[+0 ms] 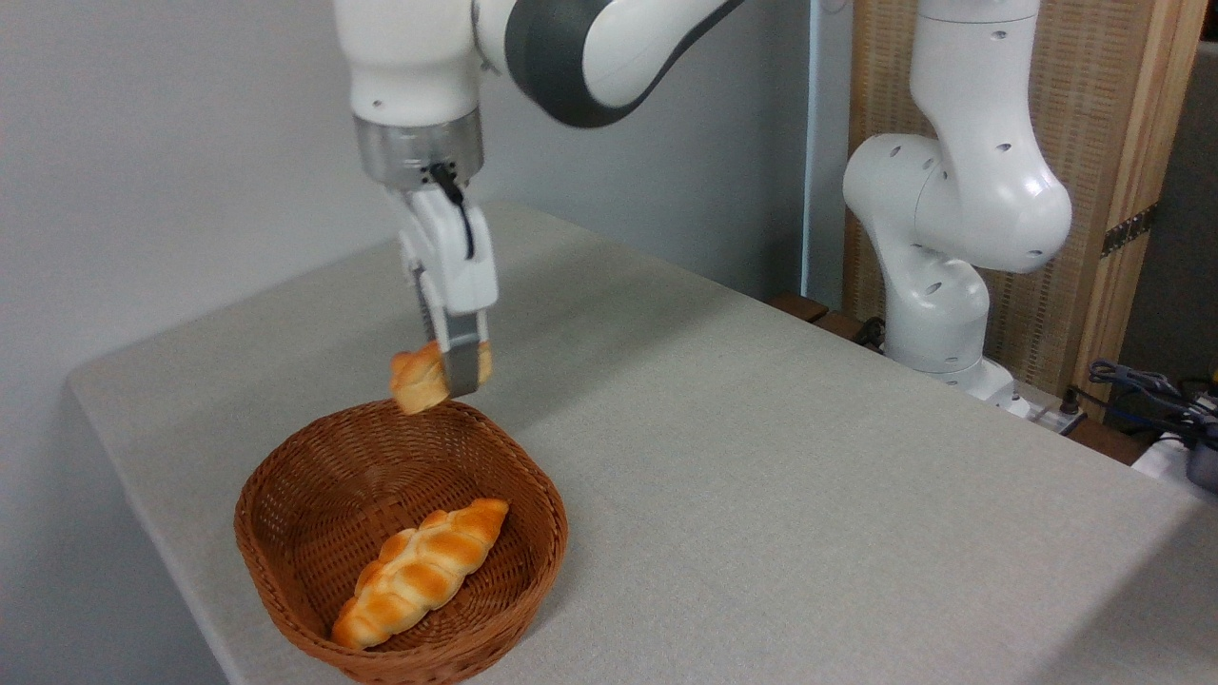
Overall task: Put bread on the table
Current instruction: 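Lift the bun out of the basket and carry it beside the basket, then lower the bun onto the table and open the gripper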
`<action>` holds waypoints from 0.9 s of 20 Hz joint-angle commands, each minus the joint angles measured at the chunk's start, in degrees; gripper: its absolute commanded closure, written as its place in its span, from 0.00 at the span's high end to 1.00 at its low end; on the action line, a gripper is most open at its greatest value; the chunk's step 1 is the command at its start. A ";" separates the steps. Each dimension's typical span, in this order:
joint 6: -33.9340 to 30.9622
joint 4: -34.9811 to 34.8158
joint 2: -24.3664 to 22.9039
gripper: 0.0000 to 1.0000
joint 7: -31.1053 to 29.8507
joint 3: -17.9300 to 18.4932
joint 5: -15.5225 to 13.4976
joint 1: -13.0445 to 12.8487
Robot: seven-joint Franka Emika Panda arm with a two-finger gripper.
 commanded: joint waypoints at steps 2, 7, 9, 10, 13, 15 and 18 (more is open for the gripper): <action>-0.63 -12.10 -10.14 0.41 0.99 0.63 -0.73 -1.14; -0.45 -20.37 -13.77 0.45 0.90 0.19 -0.46 -3.51; 0.69 -22.31 -13.33 0.68 0.81 0.19 -0.46 -4.91; 1.48 -23.01 -13.24 0.71 0.81 0.19 -0.55 -5.44; 3.85 -23.55 -12.63 0.86 0.72 0.01 -0.55 -6.06; 4.03 -23.55 -12.36 0.97 0.72 -0.08 -0.55 -6.15; 3.86 -23.55 -12.09 1.00 0.81 -0.08 -0.46 -6.15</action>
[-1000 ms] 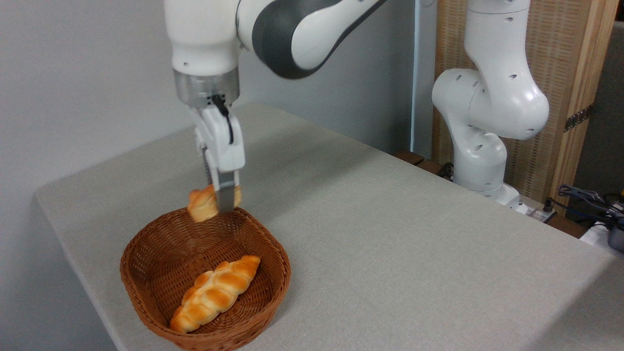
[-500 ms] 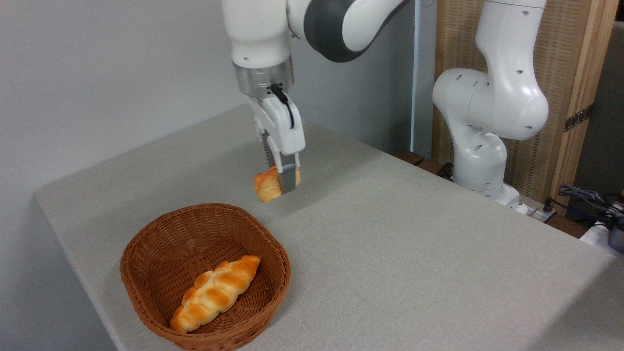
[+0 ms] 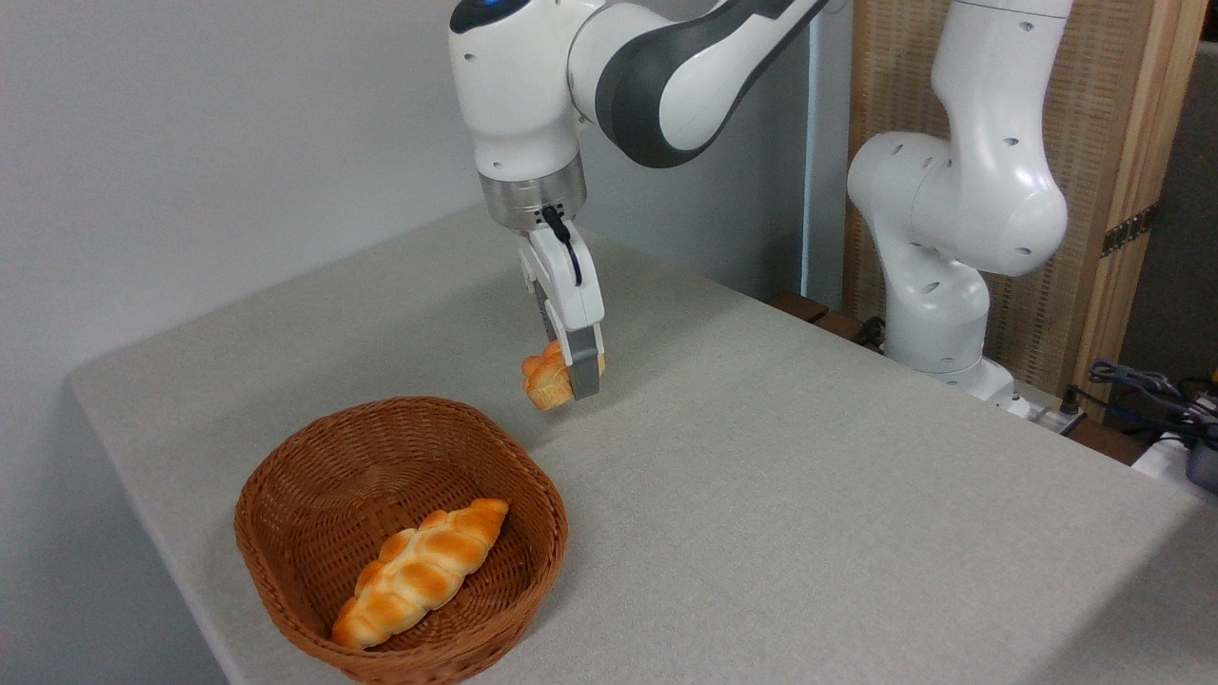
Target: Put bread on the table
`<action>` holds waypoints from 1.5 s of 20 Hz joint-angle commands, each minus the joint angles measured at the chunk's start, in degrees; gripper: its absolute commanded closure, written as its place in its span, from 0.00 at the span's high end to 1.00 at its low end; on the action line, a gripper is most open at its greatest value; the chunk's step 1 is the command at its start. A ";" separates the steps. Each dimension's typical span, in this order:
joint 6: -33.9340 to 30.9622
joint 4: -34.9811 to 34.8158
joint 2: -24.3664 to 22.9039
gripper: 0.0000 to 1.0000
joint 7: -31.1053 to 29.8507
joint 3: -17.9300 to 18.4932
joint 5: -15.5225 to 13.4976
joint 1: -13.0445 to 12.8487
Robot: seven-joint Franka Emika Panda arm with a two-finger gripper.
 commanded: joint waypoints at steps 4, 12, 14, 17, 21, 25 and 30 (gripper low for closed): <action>0.72 -0.36 -0.13 1.00 0.85 0.33 -0.46 -0.39; 0.37 -0.36 0.23 1.00 0.85 0.33 3.49 -0.39; 0.46 -0.28 0.23 1.00 0.85 0.41 3.58 -0.39; 0.37 0.69 0.05 1.00 0.76 0.68 4.72 -0.30; -2.43 6.39 0.31 1.00 0.85 1.03 5.08 1.27; -7.70 14.99 2.68 1.00 -0.38 1.03 4.90 3.03; -13.42 28.26 9.09 1.00 -11.70 1.03 5.08 4.09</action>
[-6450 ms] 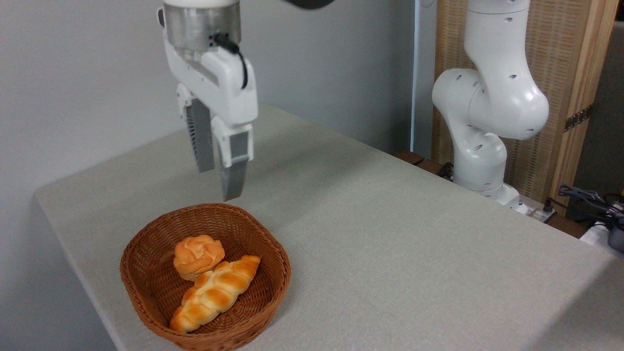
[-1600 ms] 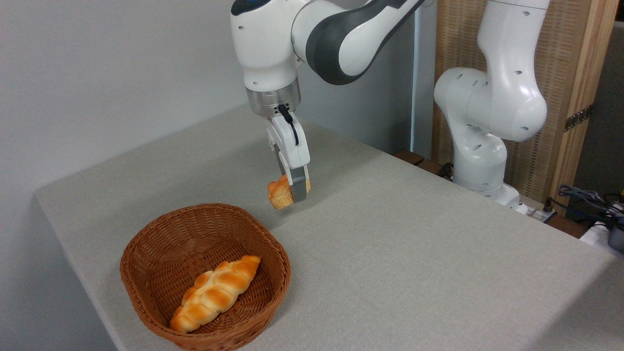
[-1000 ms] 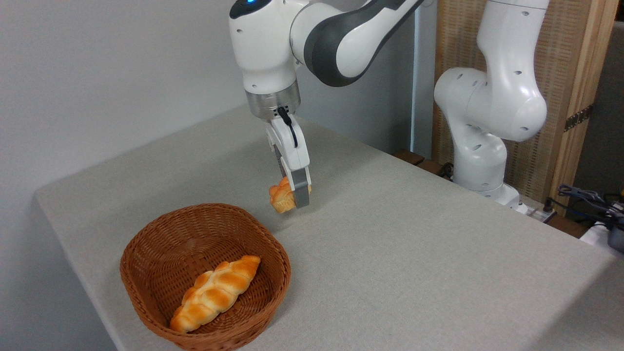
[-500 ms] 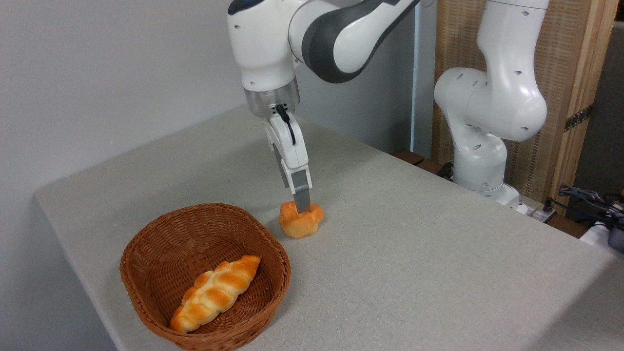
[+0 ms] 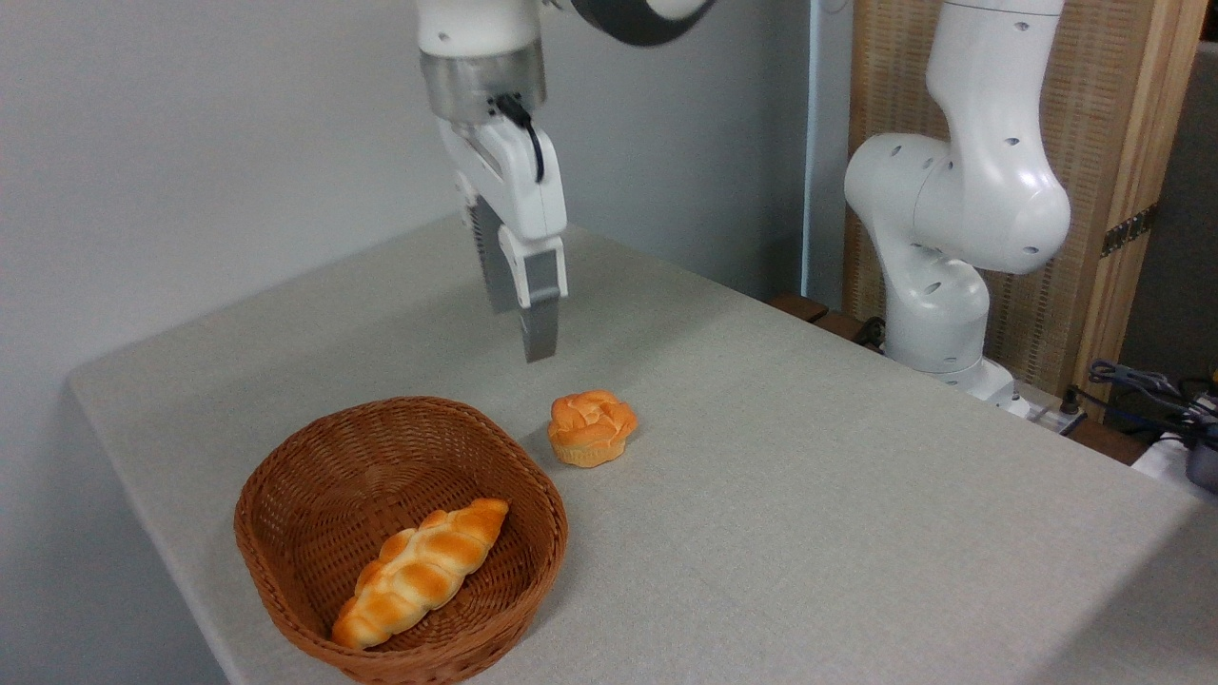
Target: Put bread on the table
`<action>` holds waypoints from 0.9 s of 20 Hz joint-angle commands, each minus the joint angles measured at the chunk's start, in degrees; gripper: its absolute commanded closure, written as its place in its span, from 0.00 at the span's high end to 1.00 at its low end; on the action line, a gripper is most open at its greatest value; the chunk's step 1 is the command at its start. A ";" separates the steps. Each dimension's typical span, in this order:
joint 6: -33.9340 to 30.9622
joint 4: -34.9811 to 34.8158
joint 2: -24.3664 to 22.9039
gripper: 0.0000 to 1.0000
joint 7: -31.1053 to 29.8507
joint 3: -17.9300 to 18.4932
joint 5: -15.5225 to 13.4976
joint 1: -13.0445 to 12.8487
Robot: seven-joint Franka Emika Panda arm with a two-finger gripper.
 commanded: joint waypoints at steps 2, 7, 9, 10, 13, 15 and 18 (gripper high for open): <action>-7.97 14.87 8.05 1.00 -7.90 0.34 0.57 2.10; -10.71 21.66 11.22 1.00 -7.90 1.66 0.66 2.99; -10.89 21.84 11.14 1.00 -7.81 2.19 0.66 2.91; -11.24 21.84 11.14 1.00 -7.64 3.23 0.66 2.64; -11.33 21.84 11.13 1.00 -7.46 7.19 0.66 -0.78; -11.33 21.75 11.14 1.00 -7.28 6.85 2.49 -0.79; -11.33 21.58 11.14 1.00 -7.28 6.58 3.38 -0.79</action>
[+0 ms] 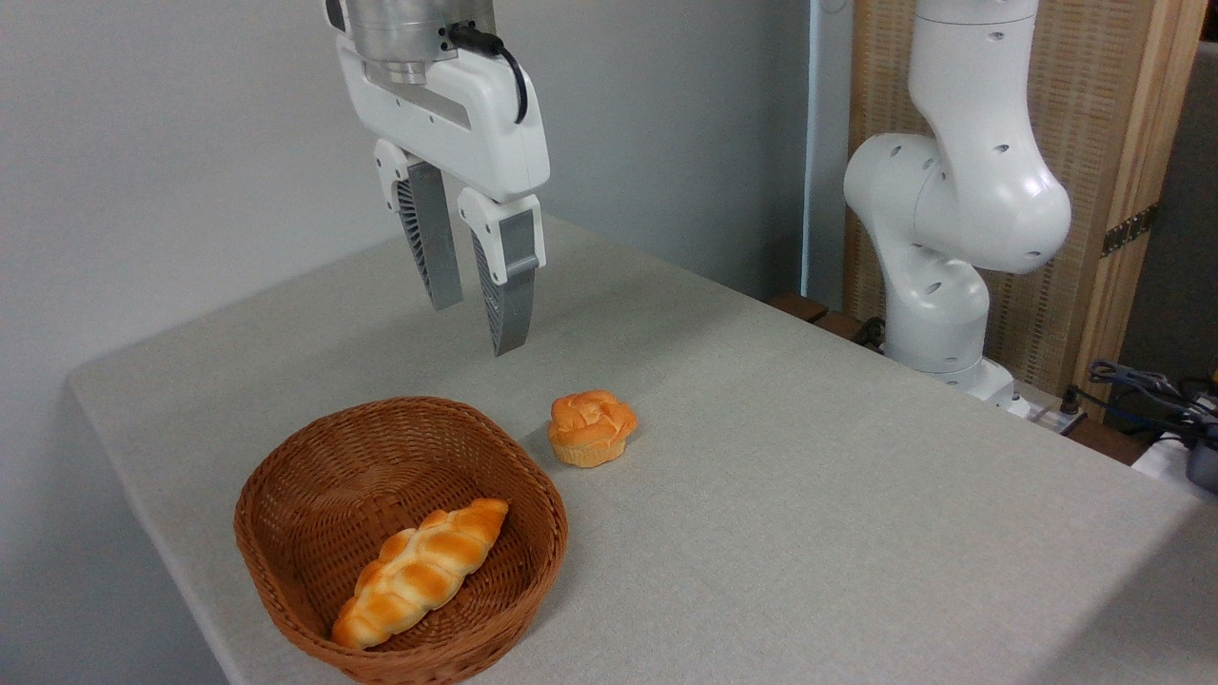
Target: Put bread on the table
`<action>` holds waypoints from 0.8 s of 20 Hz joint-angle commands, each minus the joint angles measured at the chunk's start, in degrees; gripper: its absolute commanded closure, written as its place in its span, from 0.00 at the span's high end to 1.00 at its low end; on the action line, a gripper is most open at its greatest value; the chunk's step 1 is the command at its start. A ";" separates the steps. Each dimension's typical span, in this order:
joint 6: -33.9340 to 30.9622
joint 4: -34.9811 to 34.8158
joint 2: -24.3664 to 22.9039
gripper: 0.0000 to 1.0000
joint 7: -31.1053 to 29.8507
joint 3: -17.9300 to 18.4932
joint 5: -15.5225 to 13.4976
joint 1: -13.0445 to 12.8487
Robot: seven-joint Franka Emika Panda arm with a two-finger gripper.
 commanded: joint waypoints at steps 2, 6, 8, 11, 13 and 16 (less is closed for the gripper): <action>-1.65 0.97 0.57 1.00 -0.41 0.82 1.28 -1.21; -1.92 0.70 0.57 1.00 -0.23 0.56 2.15 -1.30; -2.09 0.70 0.57 1.00 -0.06 0.03 3.12 -1.30; -2.09 0.70 0.57 1.00 0.03 0.03 3.21 -1.30; -2.18 0.70 0.57 1.00 0.12 0.03 3.21 -1.30; -2.18 0.70 0.48 1.00 0.29 0.03 3.21 -1.21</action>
